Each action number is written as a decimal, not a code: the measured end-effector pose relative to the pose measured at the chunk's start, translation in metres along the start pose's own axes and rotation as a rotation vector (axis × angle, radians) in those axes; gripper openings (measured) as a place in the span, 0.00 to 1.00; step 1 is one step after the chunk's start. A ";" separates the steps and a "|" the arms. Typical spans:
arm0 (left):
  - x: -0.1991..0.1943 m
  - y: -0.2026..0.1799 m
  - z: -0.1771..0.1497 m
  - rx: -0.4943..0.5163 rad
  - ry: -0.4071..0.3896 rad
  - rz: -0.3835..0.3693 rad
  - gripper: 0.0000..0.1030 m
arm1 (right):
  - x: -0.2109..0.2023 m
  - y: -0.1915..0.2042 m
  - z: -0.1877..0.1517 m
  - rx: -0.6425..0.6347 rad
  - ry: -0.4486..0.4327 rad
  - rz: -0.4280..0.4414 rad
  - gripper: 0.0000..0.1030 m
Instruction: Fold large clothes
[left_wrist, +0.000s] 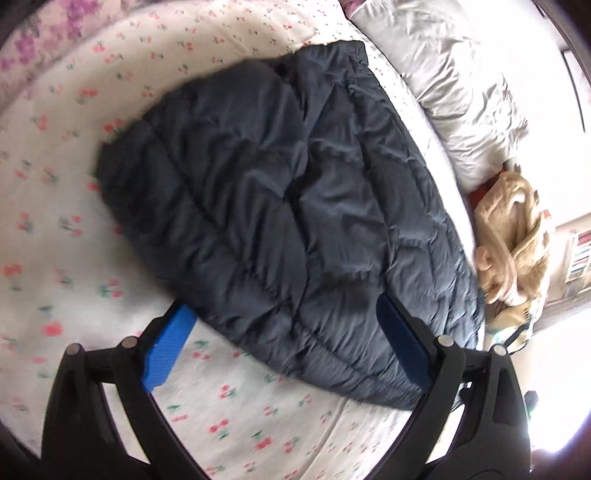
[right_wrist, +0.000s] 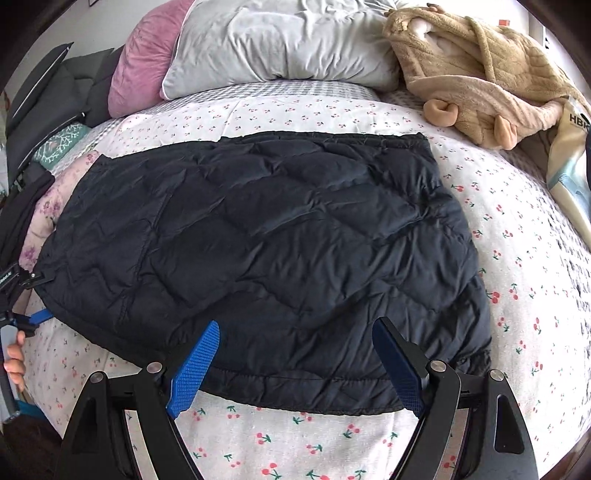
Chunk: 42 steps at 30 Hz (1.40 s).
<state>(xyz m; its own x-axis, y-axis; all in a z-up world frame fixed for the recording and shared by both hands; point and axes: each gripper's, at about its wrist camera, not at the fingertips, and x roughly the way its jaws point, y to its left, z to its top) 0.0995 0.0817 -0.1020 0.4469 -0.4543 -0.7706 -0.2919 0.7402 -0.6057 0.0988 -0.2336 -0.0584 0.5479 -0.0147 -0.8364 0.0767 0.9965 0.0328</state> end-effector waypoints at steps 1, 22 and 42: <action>0.006 0.001 -0.001 -0.009 -0.006 -0.020 0.89 | 0.002 0.001 0.001 -0.001 0.003 0.002 0.84; -0.073 -0.048 0.036 0.163 -0.410 -0.011 0.16 | -0.005 0.046 0.032 -0.018 -0.149 0.080 0.83; -0.131 -0.101 0.003 0.460 -0.489 -0.056 0.16 | 0.094 0.224 0.026 -0.126 0.080 0.515 0.32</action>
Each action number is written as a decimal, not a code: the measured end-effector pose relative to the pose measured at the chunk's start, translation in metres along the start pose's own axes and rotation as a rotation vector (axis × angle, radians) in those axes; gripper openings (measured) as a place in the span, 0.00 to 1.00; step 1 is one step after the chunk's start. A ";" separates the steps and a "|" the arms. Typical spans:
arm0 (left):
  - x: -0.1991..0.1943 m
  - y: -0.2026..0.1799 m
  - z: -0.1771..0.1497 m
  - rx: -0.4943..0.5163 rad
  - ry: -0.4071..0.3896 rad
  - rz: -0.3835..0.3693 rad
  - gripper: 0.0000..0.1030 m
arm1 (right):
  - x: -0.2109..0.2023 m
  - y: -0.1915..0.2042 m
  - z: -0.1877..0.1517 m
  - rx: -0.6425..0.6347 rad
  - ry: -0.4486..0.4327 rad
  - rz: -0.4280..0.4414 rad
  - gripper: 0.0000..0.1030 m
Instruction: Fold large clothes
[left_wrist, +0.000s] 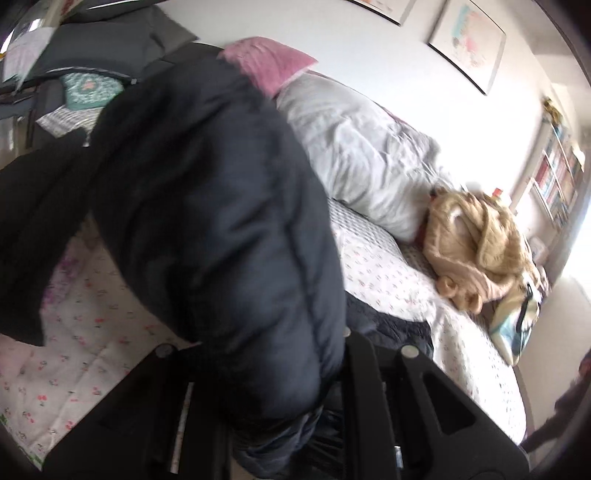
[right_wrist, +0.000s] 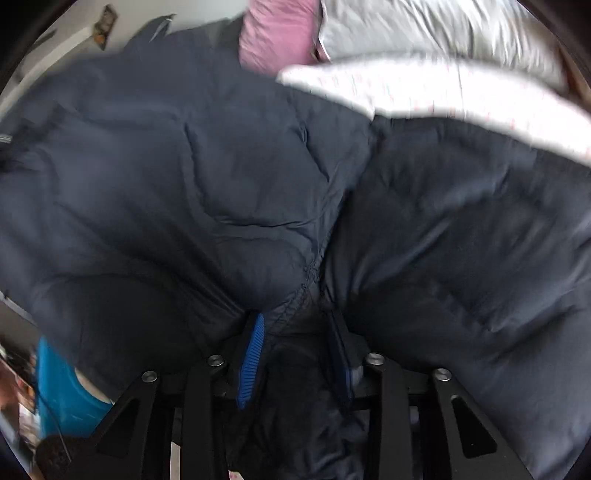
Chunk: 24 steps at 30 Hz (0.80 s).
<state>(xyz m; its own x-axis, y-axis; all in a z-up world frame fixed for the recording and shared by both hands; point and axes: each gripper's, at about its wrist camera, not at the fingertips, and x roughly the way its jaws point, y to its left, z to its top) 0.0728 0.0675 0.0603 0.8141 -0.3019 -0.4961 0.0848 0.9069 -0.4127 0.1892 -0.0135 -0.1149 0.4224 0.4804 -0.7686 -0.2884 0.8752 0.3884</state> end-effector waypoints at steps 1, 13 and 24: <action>0.003 -0.014 -0.004 0.042 -0.005 -0.015 0.16 | 0.004 -0.005 0.000 0.017 -0.002 0.013 0.32; 0.040 -0.130 -0.053 0.379 0.089 -0.240 0.21 | -0.103 -0.103 0.013 0.263 -0.126 0.083 0.71; 0.091 -0.182 -0.167 0.741 0.415 -0.354 0.54 | -0.200 -0.229 -0.028 0.578 -0.236 -0.119 0.72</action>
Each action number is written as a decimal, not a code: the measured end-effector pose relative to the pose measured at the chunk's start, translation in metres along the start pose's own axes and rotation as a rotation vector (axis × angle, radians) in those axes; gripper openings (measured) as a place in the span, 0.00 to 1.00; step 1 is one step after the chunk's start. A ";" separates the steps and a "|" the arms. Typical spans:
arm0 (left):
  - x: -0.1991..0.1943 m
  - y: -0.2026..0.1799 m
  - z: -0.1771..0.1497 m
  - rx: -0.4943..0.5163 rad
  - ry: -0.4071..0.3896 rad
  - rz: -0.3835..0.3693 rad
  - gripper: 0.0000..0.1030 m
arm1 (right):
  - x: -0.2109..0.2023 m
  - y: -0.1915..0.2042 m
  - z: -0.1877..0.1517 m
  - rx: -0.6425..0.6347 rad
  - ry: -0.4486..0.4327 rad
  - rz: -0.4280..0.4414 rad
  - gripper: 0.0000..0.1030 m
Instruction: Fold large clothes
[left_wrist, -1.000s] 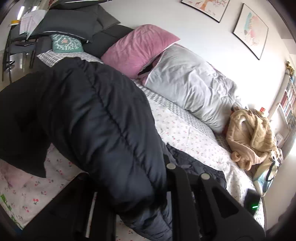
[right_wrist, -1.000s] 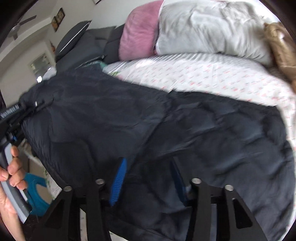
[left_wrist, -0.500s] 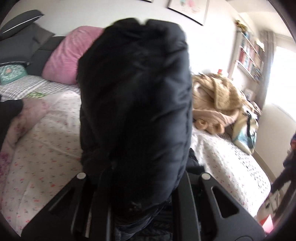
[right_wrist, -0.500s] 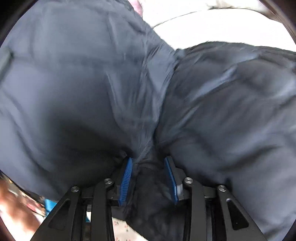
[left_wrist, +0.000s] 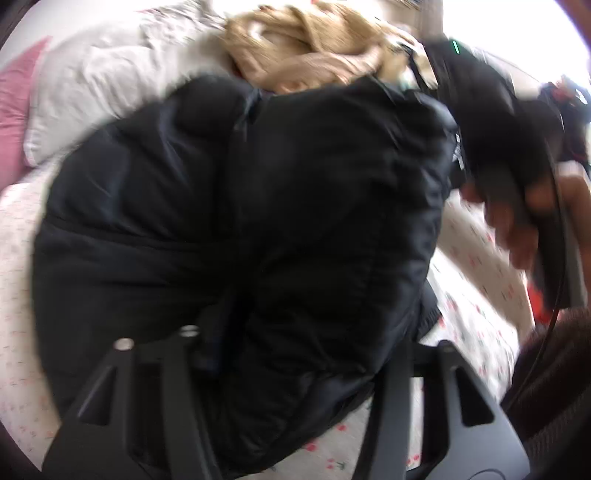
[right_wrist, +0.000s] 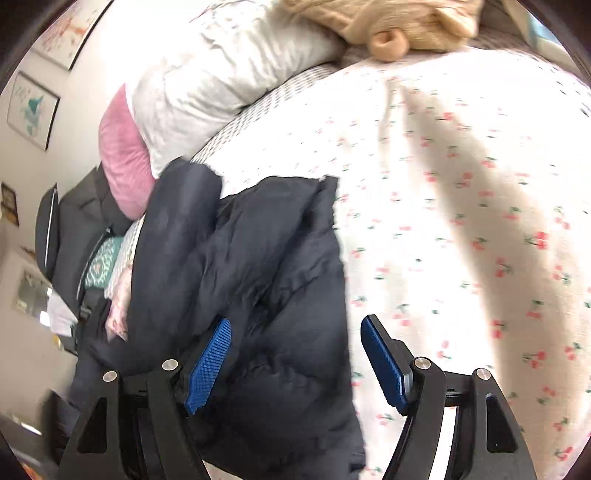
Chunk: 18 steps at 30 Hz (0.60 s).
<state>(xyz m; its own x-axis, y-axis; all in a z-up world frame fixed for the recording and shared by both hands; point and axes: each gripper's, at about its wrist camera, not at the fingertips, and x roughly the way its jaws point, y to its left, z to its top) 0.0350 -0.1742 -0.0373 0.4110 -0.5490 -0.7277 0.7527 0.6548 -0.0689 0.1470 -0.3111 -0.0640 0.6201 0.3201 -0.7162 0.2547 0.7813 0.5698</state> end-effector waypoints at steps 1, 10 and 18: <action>0.001 0.000 -0.003 0.010 0.007 -0.019 0.57 | -0.004 -0.001 0.001 0.009 -0.007 0.004 0.72; -0.043 0.015 0.005 -0.024 0.077 -0.290 0.74 | -0.026 0.026 0.003 -0.050 -0.098 0.161 0.72; -0.067 0.071 0.004 -0.182 0.044 -0.086 0.82 | 0.024 0.065 -0.010 -0.172 0.028 0.161 0.13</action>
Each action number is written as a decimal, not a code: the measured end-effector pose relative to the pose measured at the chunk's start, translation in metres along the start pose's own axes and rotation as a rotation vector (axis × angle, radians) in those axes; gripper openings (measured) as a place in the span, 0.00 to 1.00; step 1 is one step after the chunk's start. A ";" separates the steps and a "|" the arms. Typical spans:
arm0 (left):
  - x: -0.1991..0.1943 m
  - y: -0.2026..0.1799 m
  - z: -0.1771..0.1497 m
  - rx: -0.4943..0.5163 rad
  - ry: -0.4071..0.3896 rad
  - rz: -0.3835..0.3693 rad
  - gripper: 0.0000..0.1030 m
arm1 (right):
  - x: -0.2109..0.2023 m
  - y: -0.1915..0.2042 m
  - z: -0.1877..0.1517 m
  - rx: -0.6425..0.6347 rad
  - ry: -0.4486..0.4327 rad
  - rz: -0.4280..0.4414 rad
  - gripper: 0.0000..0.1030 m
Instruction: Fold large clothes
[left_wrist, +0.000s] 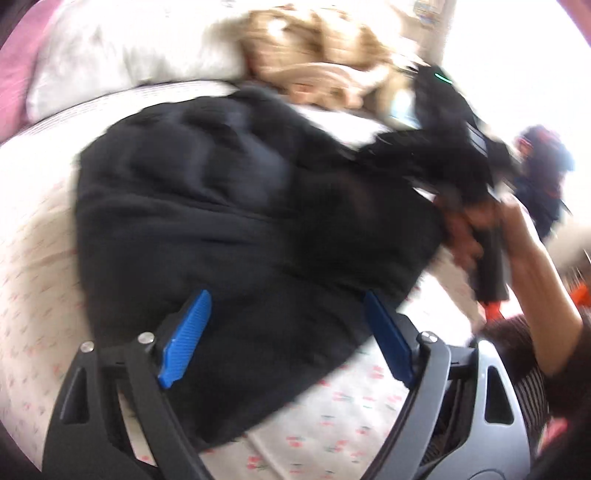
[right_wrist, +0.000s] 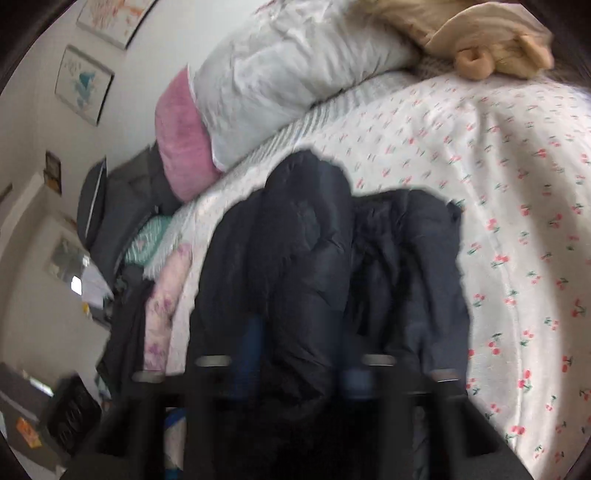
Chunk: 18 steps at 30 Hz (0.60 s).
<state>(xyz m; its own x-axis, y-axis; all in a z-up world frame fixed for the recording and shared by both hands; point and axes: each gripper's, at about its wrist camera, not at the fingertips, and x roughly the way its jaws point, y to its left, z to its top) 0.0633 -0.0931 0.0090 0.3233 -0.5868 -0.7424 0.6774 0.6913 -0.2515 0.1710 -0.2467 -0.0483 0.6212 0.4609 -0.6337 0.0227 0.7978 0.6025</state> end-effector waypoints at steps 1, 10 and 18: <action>0.002 0.010 0.003 -0.047 0.005 0.033 0.82 | 0.003 0.005 -0.001 -0.018 -0.002 -0.016 0.12; 0.003 0.061 0.000 -0.242 -0.013 0.134 0.83 | -0.068 0.033 -0.022 -0.214 -0.108 -0.169 0.09; 0.016 0.089 -0.012 -0.397 0.043 0.071 0.93 | -0.016 -0.052 -0.058 -0.022 0.106 -0.260 0.21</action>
<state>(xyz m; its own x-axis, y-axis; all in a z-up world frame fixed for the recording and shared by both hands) 0.1209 -0.0359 -0.0333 0.3262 -0.5196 -0.7897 0.3442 0.8434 -0.4127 0.1143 -0.2730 -0.0972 0.5110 0.2771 -0.8137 0.1526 0.9023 0.4032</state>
